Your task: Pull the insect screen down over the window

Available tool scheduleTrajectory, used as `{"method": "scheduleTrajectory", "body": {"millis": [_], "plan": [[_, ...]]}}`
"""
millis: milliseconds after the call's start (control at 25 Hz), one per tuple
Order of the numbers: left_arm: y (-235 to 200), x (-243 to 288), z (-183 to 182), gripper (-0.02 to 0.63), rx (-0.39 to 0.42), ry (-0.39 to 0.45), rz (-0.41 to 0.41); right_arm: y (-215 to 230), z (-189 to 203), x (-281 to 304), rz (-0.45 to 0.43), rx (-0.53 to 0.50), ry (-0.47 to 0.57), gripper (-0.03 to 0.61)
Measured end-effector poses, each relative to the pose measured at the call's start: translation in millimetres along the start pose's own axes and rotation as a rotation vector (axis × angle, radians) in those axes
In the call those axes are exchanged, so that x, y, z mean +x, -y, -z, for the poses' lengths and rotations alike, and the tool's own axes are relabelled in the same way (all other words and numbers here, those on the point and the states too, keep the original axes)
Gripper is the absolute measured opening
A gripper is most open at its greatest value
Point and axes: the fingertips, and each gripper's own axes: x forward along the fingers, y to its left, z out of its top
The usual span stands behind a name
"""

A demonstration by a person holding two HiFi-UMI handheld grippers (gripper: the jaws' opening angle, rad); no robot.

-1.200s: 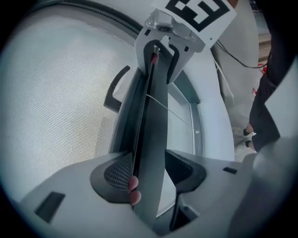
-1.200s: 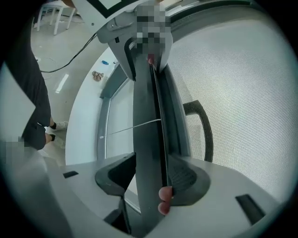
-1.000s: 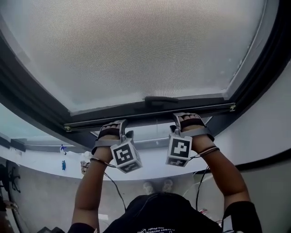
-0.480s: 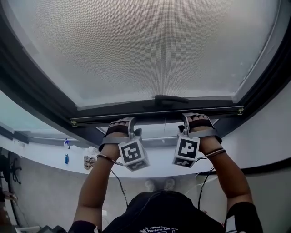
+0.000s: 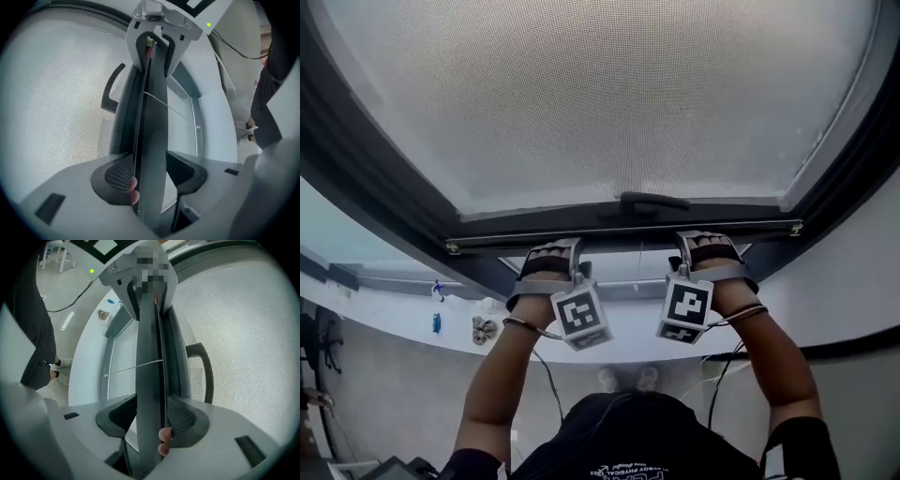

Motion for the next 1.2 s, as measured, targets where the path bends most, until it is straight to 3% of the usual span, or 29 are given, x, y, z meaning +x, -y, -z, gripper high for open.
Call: {"method": "scheduleTrajectory", "body": {"millis": [320,640,1200], "plan": [[1.9,-2.8,-4.1,0.202,-0.086,0.066,0.029,-3.1,3.3,1.0,-0.004,-0.014,-0.018,0.196],[5.6,4.7,-1.5,0.204,-0.099,0.098,0.017,-9.0,3.4,6.3,-0.021,-0.004,-0.024,0.196],[2.8,5.0,0.4,0.204,-0.092,0.072,-0.015,-1.5,-1.5,7.6,0.074,0.018,-0.036,0.196]]}}
